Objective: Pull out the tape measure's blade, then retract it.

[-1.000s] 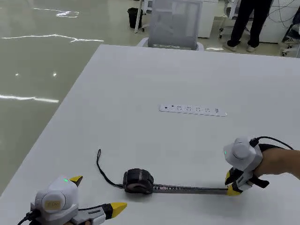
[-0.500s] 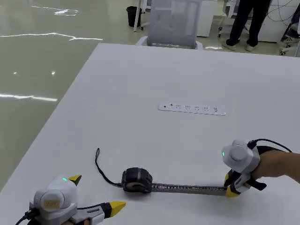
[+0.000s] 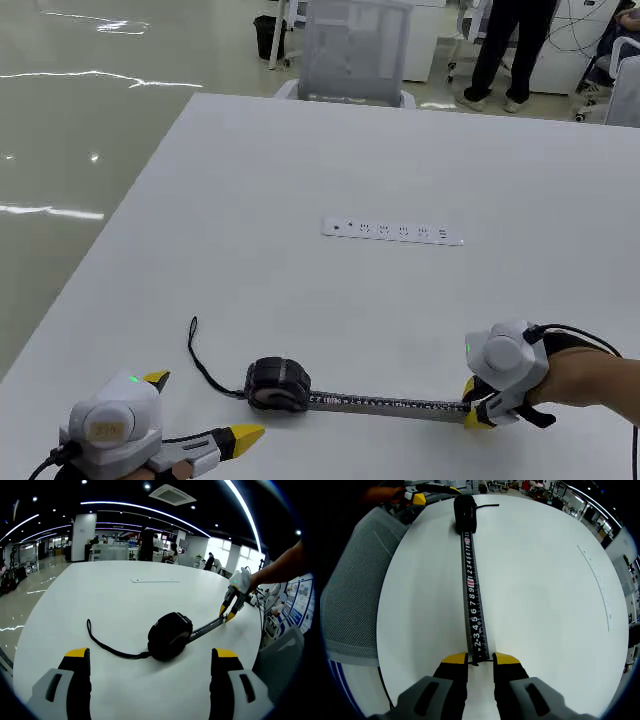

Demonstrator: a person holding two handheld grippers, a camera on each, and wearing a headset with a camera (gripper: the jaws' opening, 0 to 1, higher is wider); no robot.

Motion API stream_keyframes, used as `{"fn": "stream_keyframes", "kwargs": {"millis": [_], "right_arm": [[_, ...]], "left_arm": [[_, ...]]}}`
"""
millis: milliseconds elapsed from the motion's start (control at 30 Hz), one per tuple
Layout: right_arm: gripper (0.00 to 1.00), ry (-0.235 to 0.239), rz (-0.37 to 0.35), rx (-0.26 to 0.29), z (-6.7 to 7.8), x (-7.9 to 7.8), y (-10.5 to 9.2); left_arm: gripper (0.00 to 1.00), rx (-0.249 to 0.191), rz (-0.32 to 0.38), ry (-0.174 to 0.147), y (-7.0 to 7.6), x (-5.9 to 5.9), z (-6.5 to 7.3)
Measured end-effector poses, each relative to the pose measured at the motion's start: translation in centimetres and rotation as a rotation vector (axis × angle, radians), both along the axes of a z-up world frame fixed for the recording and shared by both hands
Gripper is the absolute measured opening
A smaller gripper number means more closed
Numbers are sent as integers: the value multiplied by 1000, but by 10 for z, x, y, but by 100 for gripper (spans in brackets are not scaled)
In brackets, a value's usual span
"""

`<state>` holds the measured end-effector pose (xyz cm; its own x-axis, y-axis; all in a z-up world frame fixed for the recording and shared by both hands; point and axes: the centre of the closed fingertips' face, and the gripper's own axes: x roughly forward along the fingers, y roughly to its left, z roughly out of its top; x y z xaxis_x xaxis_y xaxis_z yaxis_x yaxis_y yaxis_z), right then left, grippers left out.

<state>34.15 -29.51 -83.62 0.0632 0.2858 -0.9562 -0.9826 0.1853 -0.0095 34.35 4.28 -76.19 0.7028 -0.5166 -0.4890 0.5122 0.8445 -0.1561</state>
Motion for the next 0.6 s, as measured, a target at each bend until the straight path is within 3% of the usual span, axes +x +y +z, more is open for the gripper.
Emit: {"fn": "stream_keyframes", "kwargs": {"millis": [133, 333, 600], "right_arm": [[18, -37, -3, 11, 1, 1, -1], [14, -116, -65, 7, 4, 15, 0], [15, -54, -98, 34, 3, 11, -2]], "left_arm": [[99, -2, 8, 8, 1, 0, -1], [99, -2, 1, 22, -4, -2, -3], [99, -10, -12, 17, -9, -1, 1]]}}
